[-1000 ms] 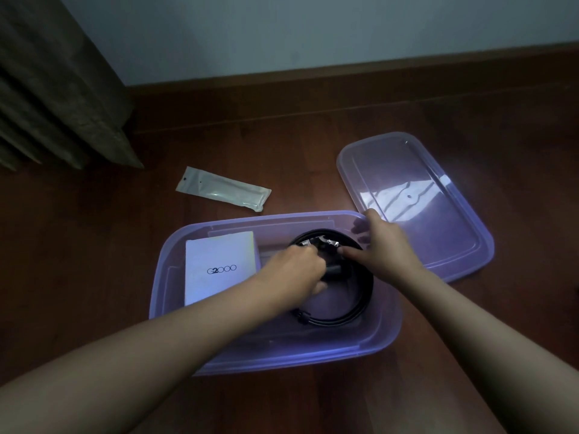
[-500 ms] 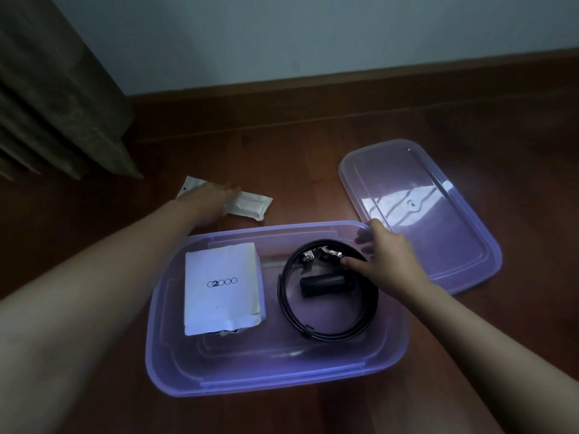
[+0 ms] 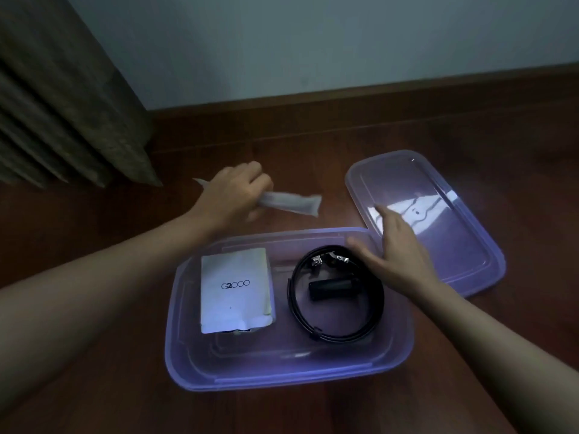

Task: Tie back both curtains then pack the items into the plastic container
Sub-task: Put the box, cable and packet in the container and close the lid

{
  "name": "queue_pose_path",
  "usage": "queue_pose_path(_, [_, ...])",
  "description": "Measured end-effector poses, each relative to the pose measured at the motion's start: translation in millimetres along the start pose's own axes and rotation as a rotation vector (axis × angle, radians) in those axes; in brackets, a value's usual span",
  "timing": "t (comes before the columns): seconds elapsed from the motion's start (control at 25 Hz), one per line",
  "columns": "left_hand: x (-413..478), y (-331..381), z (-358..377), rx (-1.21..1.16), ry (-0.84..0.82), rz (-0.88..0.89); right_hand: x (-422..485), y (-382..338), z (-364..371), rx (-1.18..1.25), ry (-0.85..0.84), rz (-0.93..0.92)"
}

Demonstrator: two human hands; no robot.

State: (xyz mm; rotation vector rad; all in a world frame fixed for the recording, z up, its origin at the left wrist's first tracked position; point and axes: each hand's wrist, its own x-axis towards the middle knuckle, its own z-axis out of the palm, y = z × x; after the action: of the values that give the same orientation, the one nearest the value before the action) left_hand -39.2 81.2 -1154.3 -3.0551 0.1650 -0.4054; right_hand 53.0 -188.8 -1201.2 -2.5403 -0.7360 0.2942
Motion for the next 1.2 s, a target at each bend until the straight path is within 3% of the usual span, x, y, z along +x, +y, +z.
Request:
queue_pose_path(0.08, [-6,16,-22,-0.083,0.087,0.111,5,-15,-11,0.144,0.177,-0.022])
queue_pose_path(0.12, [-11,24,-28,-0.097,0.135,0.146,7,-26,-17,0.295,0.175,0.008])
queue_pose_path(0.16, [-15,32,-33,-0.101,0.194,0.174,3,-41,-24,0.527,0.064,0.072])
queue_pose_path(0.24, [-23,42,-37,-0.093,0.3,0.236,-13,-63,-26,0.969,-0.361,0.227])
queue_pose_path(0.32, [-28,49,-35,-0.067,0.338,0.313,-25,-75,-23,1.039,-0.687,0.256])
queue_pose_path(0.4, [-32,55,-28,-0.039,0.291,0.325,-34,-73,-16,1.069,-0.778,0.206])
queue_pose_path(0.48, [-35,60,-20,-0.012,0.21,0.176,-38,-69,-11,1.118,-0.747,0.207])
queue_pose_path(0.6, [-50,57,-19,-0.272,0.017,-0.157,-52,-63,-2,0.959,-0.629,0.166])
queue_pose_path(0.68, [-69,53,-19,-0.451,-0.054,-0.274,-66,-59,5,0.795,-0.58,0.082])
queue_pose_path(0.76, [-91,54,-16,-0.452,-0.14,-0.275,-75,-55,12,0.7,-0.584,0.028])
queue_pose_path(0.92, [-120,63,3,-0.254,-0.575,-0.249,-74,-57,23,0.562,-0.656,-0.01])
queue_pose_path(1.2, [-116,73,13,-0.209,-0.604,-0.265,-62,-63,41,0.196,-0.615,-0.125])
